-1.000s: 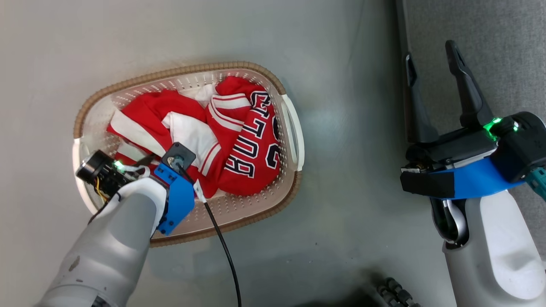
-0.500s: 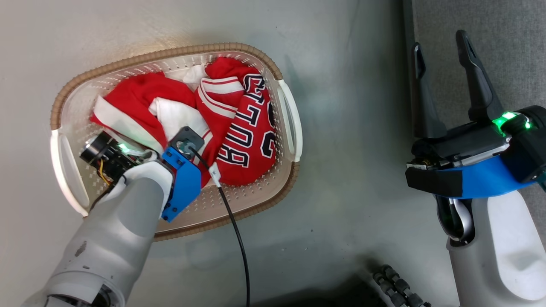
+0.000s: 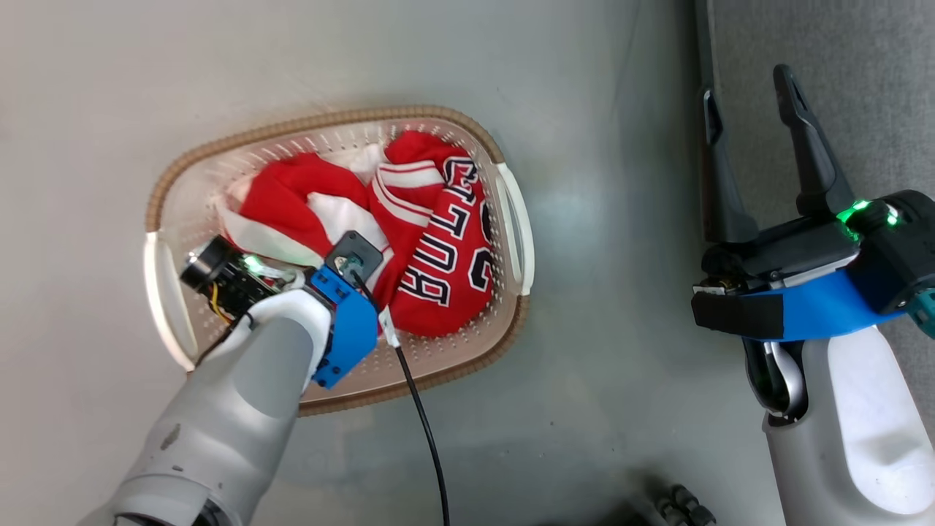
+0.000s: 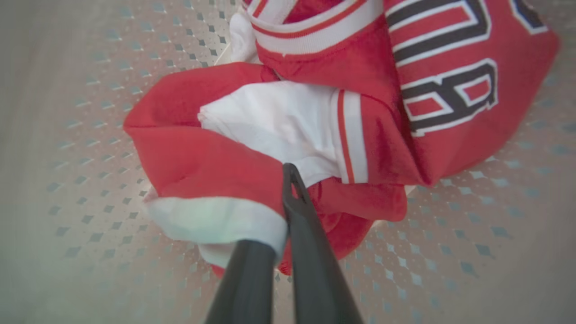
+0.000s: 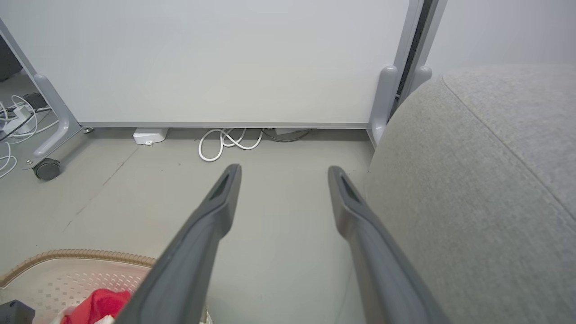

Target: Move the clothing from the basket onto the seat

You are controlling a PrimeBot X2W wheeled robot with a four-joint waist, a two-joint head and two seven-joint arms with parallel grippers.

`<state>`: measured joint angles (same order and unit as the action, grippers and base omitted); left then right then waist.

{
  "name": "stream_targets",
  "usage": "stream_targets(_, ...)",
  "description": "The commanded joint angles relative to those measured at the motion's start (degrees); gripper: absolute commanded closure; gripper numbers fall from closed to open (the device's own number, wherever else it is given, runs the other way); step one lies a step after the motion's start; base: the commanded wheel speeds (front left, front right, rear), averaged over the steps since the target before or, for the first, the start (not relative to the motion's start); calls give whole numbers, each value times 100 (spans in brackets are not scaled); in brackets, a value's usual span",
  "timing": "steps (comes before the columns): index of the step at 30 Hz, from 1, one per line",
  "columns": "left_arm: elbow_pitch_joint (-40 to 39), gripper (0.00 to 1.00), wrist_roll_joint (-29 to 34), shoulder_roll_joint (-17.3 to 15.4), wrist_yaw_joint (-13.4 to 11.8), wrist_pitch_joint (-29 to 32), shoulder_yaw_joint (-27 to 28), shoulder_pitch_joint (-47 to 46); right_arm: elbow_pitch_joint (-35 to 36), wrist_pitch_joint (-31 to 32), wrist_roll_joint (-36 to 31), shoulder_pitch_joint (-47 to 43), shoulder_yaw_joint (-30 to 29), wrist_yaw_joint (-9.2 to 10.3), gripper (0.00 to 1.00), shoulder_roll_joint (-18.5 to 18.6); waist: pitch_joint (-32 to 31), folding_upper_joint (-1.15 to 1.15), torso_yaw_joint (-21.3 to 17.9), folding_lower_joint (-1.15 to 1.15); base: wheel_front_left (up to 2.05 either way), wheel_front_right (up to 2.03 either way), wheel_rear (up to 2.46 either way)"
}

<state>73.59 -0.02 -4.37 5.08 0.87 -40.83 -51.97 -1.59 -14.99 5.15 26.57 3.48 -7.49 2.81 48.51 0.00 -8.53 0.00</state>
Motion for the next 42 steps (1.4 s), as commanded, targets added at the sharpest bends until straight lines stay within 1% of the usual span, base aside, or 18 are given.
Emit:
stream_targets(1,-58,100,-94,39,1,-189,36,71,-38,-30,-47,-77,-13,0,0,14,-225,0,115,0,0,0,0)
stream_targets(7,-159,100,-296,90,71,-937,58,255,-174,-30,-96,-192,4,0,0,14,-740,0,300,0,0,0,0)
stream_targets(10,-188,100,-446,116,112,-1182,99,374,-263,-30,-110,-277,29,0,0,14,-1070,0,378,0,0,0,0)
stream_targets(16,-379,100,-976,142,196,-1500,340,566,-421,-31,-78,-503,44,0,0,15,-1702,0,442,0,0,0,0)
stream_targets(23,-801,100,-1434,147,243,-1615,396,793,-601,-30,-47,-843,-22,0,0,14,-2445,0,492,0,0,0,0)
stream_targets(32,-1536,100,-1762,113,237,-1613,569,1082,-761,-30,84,-1301,-41,0,0,14,-3247,0,484,0,0,0,0)
stream_targets(42,-2336,100,-2175,28,240,-1614,500,1268,-883,-30,228,-1808,14,0,0,14,-4140,0,441,0,0,0,0)
